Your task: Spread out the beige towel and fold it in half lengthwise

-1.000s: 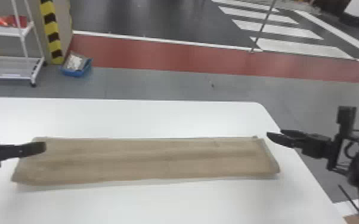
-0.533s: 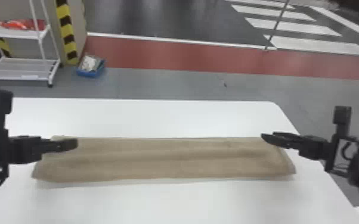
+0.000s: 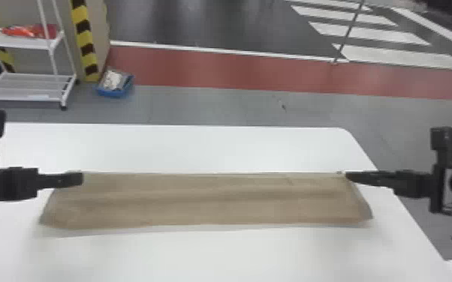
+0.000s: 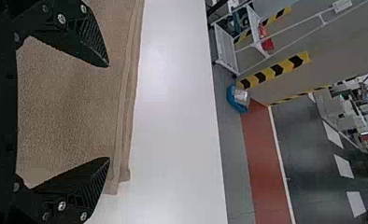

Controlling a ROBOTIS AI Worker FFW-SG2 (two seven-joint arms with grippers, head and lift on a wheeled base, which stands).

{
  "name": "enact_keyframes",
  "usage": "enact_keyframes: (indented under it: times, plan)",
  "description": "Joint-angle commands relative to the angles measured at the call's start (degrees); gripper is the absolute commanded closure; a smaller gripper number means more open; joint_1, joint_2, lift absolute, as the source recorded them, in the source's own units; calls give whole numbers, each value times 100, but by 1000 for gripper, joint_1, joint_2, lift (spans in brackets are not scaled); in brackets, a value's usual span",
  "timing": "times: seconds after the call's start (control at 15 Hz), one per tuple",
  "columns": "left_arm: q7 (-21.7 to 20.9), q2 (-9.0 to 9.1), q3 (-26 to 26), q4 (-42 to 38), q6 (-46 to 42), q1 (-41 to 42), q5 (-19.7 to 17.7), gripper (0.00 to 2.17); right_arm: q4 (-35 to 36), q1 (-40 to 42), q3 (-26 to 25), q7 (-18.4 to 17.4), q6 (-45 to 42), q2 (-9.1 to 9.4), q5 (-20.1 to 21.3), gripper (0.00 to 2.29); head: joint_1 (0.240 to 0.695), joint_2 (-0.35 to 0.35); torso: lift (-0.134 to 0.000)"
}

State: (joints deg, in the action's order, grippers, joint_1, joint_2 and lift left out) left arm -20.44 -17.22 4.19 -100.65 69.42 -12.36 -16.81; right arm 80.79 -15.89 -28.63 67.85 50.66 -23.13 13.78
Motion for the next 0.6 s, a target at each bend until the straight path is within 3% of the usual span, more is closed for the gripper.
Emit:
enact_keyframes:
  times: [0.0, 0.27, 0.53]
  plan:
    - [-39, -45, 3, 160, -20, -47, 11, 134, -432, -178, 103, 0, -148, -227, 178, 255, 695, -216, -124]
    - [-136, -54, 3, 309, -73, -91, 81, 134, -1118, -442, 235, 9, -640, -517, 310, 286, 695, -238, -124]
    - [-153, -71, -6, 520, -144, -179, 108, 134, -1355, -529, 385, 18, -869, -544, 424, 286, 695, -250, -124]
